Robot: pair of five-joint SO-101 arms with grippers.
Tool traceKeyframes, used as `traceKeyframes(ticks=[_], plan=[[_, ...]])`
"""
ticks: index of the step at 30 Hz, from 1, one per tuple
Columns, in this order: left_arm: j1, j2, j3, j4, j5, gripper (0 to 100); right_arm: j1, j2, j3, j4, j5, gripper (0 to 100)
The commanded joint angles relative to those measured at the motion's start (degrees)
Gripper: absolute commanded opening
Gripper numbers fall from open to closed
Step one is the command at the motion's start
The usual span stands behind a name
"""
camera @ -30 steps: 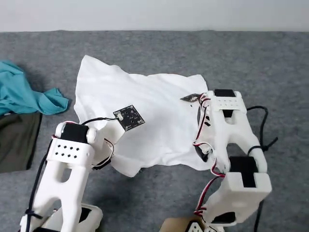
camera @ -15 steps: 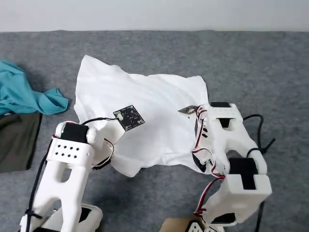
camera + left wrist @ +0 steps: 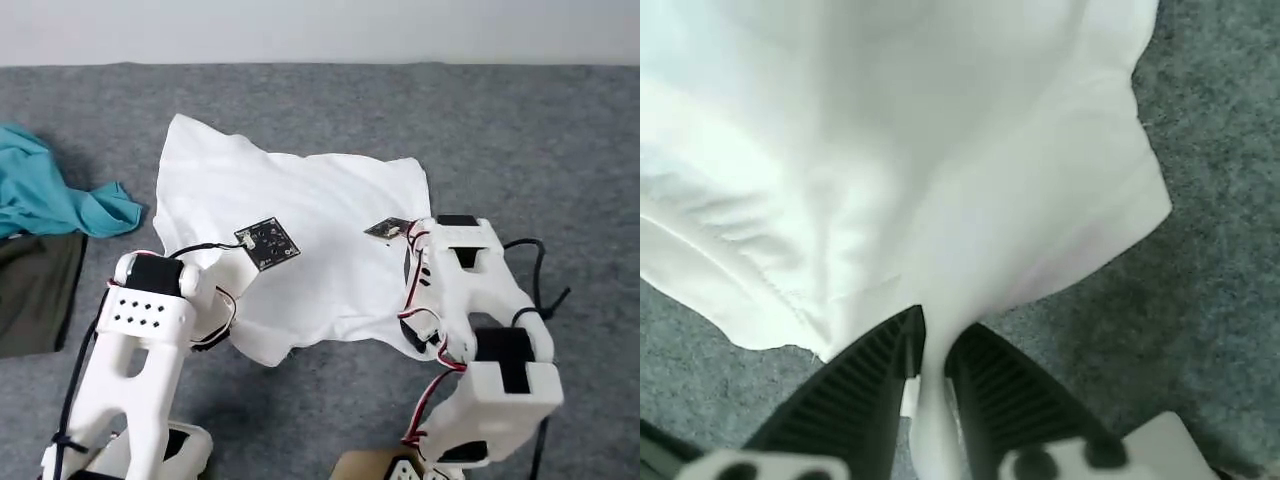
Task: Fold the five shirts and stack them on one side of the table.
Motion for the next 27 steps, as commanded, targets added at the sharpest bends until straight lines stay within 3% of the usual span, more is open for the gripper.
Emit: traceKeyframes(ticks=[1,17,27], plan=[[-0.6,-1.7,-3.0,0.7,0.4,0,-0.6,-6.8,-0.4,1.3,0.7,1.0],[-0.7,-1.8,-35.9,8.3,13.6,0,-0.4,-41.7,-0.6,6.8,-2.1,1.0],[-0.8,-3.9,-58.3,7.6,14.2,0,2.9,-53.8,-14.8,6.8,-5.7,1.0]])
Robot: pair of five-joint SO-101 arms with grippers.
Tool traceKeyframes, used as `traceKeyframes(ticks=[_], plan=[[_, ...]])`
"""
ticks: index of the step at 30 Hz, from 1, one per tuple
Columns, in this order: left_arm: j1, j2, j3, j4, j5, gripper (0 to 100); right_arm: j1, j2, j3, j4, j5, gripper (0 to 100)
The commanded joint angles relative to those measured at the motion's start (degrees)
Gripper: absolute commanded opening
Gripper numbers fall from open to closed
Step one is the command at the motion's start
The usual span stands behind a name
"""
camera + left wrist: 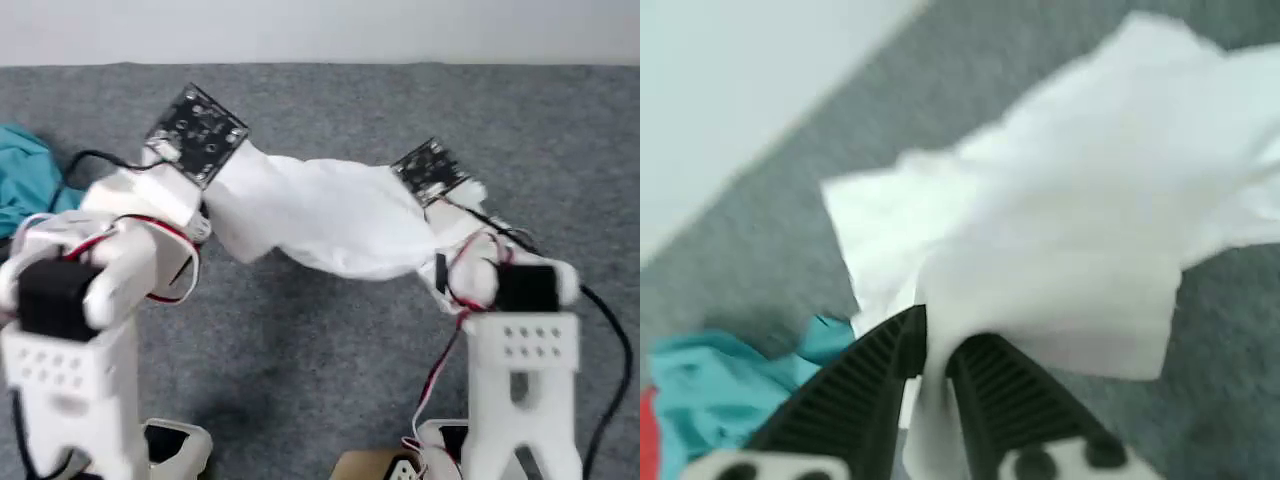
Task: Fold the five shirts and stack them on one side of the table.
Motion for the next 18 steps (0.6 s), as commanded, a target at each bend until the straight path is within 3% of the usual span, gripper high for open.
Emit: traceKeyframes(ticks=[1,18], plan=[[-0.4,-3.1,-8.3,-1.4,0.2,0,3.6,-2.6,-10.6,-0.2,-1.1,1.0],[-0.4,-14.4,-19.4,-22.6,-17.6,0,12.4,-3.1,-38.7,1.7,-1.1,1.0]])
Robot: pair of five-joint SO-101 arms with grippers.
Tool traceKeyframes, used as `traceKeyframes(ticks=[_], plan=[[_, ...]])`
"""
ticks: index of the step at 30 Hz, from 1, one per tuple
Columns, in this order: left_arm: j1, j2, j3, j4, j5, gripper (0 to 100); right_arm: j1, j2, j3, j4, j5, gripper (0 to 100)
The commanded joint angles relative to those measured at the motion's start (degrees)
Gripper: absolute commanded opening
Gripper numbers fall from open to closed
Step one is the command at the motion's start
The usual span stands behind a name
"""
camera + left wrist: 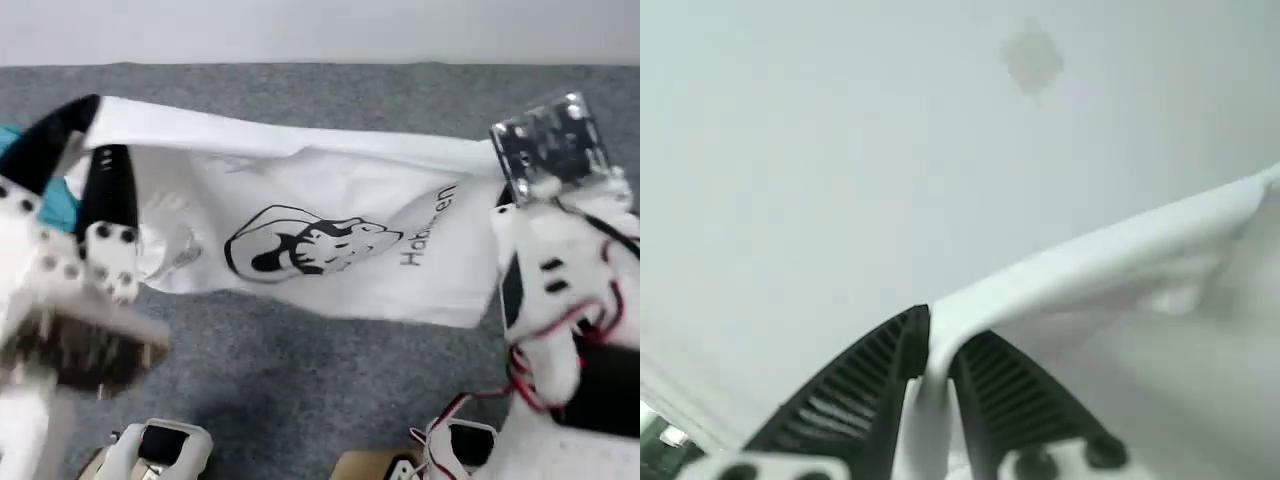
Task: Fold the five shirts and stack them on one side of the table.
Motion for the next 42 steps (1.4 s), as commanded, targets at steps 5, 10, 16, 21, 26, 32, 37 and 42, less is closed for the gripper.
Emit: traceKeyframes(ticks=[5,10,16,21,26,32,37,42], plan=[[-0.4,-5.6,-3.5,-8.1,-11.3,0,3.0,0.0,-14.8,6.0,-0.4,1.1],[-0.4,-8.6,-3.5,-8.5,-18.4,0,3.0,0.0,-20.9,10.8,0.6,1.1],[-0.4,-10.3,-3.1,-8.0,-19.1,0,3.0,0.0,-23.6,14.7,1.1,1.1],[-0.4,-9.6,1.6,-5.5,-18.9,0,2.8,1.5,-20.8,16.0,0.8,1.1],[-0.4,-9.2,13.4,-4.6,-18.8,0,2.6,4.9,-12.7,14.6,0.6,1.2],[-1.3,-9.2,36.3,-15.1,-18.8,0,2.5,9.9,2.2,3.7,-2.1,1.3],[-4.4,-9.2,58.3,-38.2,-18.8,0,1.6,14.3,15.9,-11.5,-2.1,1.3],[-5.5,-9.1,74.0,-57.1,-18.8,0,1.7,19.2,24.9,-24.8,-2.1,1.3]])
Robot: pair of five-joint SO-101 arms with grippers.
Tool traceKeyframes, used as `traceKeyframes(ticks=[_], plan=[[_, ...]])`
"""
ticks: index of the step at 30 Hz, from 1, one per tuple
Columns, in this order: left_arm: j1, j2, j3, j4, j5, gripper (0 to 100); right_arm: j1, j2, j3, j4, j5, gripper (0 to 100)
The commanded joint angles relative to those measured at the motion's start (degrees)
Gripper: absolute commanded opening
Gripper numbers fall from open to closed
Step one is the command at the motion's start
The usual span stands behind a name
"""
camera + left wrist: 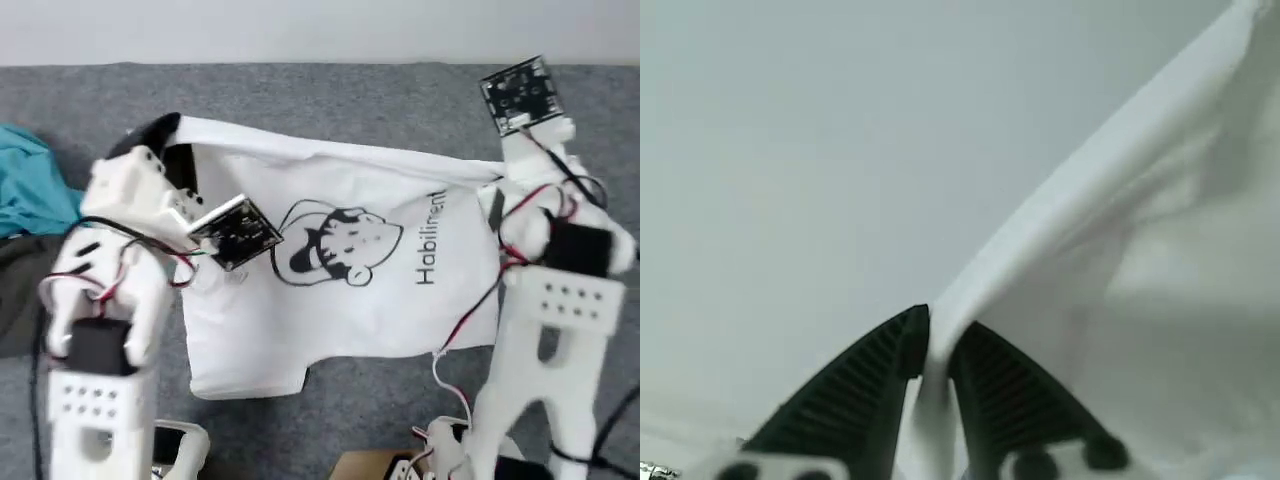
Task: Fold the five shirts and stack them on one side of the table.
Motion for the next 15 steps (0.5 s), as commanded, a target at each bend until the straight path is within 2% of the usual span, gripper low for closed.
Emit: traceKeyframes(ticks=[1,8,12,15], plan=[[-1.4,0.1,7.5,-13.8,-0.4,0,0.0,2.8,2.8,-9.0,-0.4,1.3],[-1.5,2.4,13.7,-26.5,1.0,0,-0.1,7.3,3.8,-18.5,-0.4,1.3],[-2.5,9.9,11.6,-32.4,4.2,0,-0.1,9.5,3.7,-22.3,-0.4,1.3],[-2.7,17.4,6.6,-33.1,5.8,0,-0.1,11.0,3.7,-24.0,-0.4,1.3]])
